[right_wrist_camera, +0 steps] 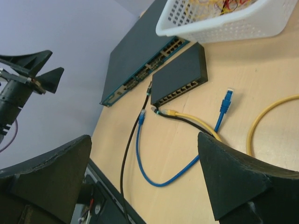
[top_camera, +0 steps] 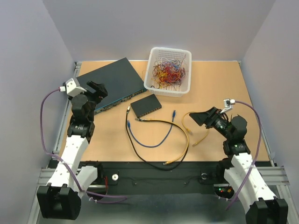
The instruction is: Insert the plug into the switch port
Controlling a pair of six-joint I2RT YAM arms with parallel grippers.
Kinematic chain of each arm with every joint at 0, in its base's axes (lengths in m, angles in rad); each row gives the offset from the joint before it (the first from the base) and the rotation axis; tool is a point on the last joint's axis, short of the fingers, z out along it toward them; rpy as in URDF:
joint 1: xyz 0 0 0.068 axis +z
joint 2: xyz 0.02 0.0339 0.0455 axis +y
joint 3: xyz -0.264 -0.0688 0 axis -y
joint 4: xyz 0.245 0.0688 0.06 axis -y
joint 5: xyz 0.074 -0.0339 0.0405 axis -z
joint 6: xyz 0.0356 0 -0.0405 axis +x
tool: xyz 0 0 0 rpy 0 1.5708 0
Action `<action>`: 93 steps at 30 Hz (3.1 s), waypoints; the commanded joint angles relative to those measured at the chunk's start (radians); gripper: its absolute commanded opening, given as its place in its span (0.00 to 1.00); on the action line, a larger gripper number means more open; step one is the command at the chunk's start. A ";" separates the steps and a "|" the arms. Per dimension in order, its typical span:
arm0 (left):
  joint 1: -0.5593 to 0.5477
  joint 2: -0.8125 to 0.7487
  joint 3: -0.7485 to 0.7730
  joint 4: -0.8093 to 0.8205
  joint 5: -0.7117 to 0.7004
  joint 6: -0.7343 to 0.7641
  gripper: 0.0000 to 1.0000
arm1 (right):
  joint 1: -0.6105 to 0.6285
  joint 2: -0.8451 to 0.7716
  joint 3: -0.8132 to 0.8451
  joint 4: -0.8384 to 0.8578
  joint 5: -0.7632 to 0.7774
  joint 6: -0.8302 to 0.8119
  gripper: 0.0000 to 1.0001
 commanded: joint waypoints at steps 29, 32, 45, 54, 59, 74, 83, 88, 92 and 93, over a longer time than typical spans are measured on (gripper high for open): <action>-0.250 -0.159 0.182 -0.604 -0.031 0.114 0.99 | 0.981 1.053 0.735 -0.239 0.737 -0.340 0.88; -0.246 -0.161 0.179 -0.606 -0.045 0.104 0.99 | 0.995 1.165 0.812 -0.216 0.686 -0.315 0.81; -0.246 -0.203 0.172 -0.600 -0.046 0.111 0.99 | 0.998 1.438 1.023 -0.141 0.559 -0.245 0.66; -0.244 -0.222 0.169 -0.598 -0.052 0.108 0.99 | 0.998 1.445 1.047 -0.135 0.597 -0.255 0.62; -0.246 -0.225 0.169 -0.598 -0.054 0.106 0.99 | 1.000 1.431 1.043 -0.141 0.658 -0.278 0.57; -0.244 -0.217 0.167 -0.592 -0.048 0.103 0.99 | 1.075 1.388 1.066 -0.202 0.688 -0.308 0.56; -0.243 -0.214 0.165 -0.592 -0.046 0.101 0.99 | 1.077 1.411 1.067 -0.215 0.726 -0.302 0.56; -0.243 -0.216 0.164 -0.591 -0.043 0.100 0.99 | 1.077 1.402 1.072 -0.218 0.746 -0.326 0.56; -0.243 -0.213 0.162 -0.591 -0.043 0.101 0.98 | 1.078 1.426 1.084 -0.222 0.740 -0.325 0.56; -0.243 -0.213 0.162 -0.592 -0.043 0.100 0.98 | 1.077 1.440 1.087 -0.222 0.732 -0.320 0.56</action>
